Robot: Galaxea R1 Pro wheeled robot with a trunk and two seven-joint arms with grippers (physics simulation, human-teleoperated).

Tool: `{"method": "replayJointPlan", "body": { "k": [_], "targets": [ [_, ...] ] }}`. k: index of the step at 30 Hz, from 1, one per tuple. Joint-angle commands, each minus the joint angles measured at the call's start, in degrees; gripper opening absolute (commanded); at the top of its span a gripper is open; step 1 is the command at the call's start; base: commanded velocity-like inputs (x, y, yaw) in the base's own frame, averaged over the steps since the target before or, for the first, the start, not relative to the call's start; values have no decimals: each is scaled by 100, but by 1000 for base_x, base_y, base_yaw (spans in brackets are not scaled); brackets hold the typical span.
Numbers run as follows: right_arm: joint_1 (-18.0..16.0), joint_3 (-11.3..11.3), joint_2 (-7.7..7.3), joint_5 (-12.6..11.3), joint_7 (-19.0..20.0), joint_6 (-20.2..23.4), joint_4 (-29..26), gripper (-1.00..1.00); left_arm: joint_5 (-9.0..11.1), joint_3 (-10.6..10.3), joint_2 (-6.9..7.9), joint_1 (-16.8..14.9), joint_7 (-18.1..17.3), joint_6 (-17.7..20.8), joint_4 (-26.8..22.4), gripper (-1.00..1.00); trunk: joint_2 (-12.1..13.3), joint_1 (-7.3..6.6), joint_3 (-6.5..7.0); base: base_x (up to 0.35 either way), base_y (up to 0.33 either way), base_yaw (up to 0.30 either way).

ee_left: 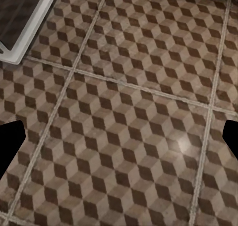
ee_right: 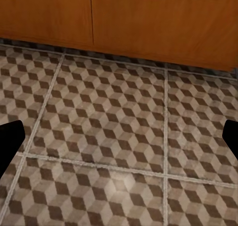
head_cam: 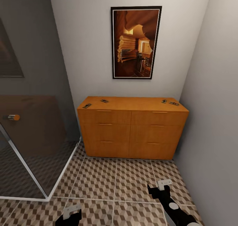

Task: Take the four mousetraps from the cabinet in the bathroom and place them on the bathroom floor. Make sure all four end up on the same floor surface, and ensure that at least two of them are either under or directly next to the same bathroom sink.

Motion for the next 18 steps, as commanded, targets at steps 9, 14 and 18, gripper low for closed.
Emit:
{"method": "replayJointPlan", "body": {
  "k": [9, 14, 18],
  "targets": [
    [-4, 10, -2, 40, -4, -15, 4, 100, -2, 12, -5, -4, 8, -20, 5, 100, -3, 0, -5, 0, 0, 0],
    [-4, 9, -2, 40, -4, -15, -2, 100, -3, 12, -40, -4, 5, -21, 5, 100, -3, 0, -5, 0, 0, 0],
    [-4, 8, -2, 40, -4, -15, -4, 100, -3, 12, -59, -4, 5, -21, 5, 100, -3, 0, -5, 0, 0, 0]
  ]
}}
